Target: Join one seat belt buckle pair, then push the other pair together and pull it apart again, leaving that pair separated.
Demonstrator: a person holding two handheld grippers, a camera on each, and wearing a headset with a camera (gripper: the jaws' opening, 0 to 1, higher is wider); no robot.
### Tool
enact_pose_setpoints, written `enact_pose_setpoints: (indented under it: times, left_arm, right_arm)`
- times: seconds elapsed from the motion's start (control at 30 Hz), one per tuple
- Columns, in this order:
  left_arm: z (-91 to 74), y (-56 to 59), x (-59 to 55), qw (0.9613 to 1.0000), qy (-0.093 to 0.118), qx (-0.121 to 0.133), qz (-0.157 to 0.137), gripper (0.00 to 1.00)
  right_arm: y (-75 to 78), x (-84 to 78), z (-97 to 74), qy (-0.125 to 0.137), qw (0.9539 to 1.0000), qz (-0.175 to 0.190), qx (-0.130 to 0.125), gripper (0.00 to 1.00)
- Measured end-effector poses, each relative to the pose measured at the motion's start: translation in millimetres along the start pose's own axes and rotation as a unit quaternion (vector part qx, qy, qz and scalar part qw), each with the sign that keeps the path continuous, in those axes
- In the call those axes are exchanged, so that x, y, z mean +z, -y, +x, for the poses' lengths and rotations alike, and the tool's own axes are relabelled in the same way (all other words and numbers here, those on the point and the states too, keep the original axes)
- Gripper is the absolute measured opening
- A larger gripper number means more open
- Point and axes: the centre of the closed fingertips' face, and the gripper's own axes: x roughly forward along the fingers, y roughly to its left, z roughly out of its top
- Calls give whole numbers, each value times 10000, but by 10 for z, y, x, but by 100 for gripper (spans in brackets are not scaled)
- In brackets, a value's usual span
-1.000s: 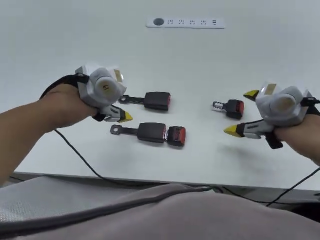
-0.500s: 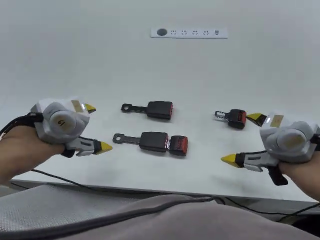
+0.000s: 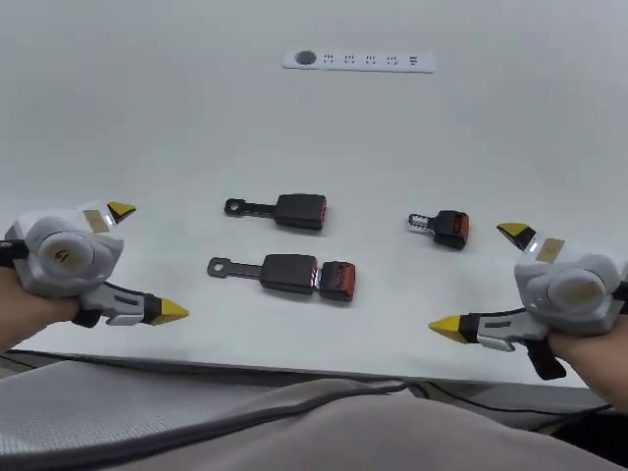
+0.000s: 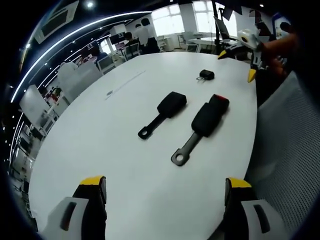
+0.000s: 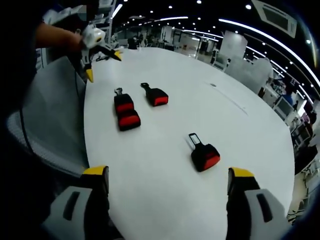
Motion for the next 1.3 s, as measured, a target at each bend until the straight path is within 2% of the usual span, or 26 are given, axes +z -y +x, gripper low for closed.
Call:
enact_pose_setpoints:
  times: [0.17,0.3,0.37,0.47,0.57,0.67,0.8,0.87,0.97,1.03,1.07,1.17,1.27,1.3]
  left_arm:
    - [-54,-24,-42,9997,199,107,-114,99]
    - [-76,-28,-130,9993,150,103,-338,99]
    - [-88,-56,-159,9991,156,165,-351,99]
    - [-102,-74,-143,9982,260,228,-483,99]
    - [-92,-46,-154,9978,265,206,-573,99]
    - [-92,-40,-143,9979,300,221,-524,99]
    - [-104,-44,-138,9976,346,248,-552,99]
    - [-109,-39,-136,9976,359,237,-537,99]
    - [-113,-40,-150,9979,322,245,-514,99]
    - [-118,-76,-252,9990,19,330,-310,98]
    - [-101,-75,-286,9990,-57,339,-271,98]
    - [-92,-65,-236,9984,120,330,-439,98]
    - [-96,-63,-218,9986,134,342,-392,98]
    - [-99,-78,-221,9985,128,372,-381,98]
  right_arm:
    - [87,-111,-59,-56,9997,146,-165,100]
    - [107,-162,-106,-69,9994,260,-230,100]
    - [121,-169,-134,-71,9992,323,-242,100]
    - [168,-171,-169,-53,9988,358,-327,100]
    - [165,-178,-181,-91,9986,393,-339,100]
    - [125,-137,-191,-50,9989,330,-334,100]
    - [58,-162,-170,-121,9991,272,-301,100]
    - [58,-144,-189,-114,9989,266,-368,98]
    - [62,4,-244,65,9982,401,-436,97]
    - [65,126,-271,234,9979,371,-477,98]
    - [67,147,-271,225,9980,313,-504,99]
    - [66,166,-251,181,9984,125,-519,99]
    - [54,128,-221,119,9986,67,-508,97]
    - [76,112,-230,102,9981,26,-604,96]
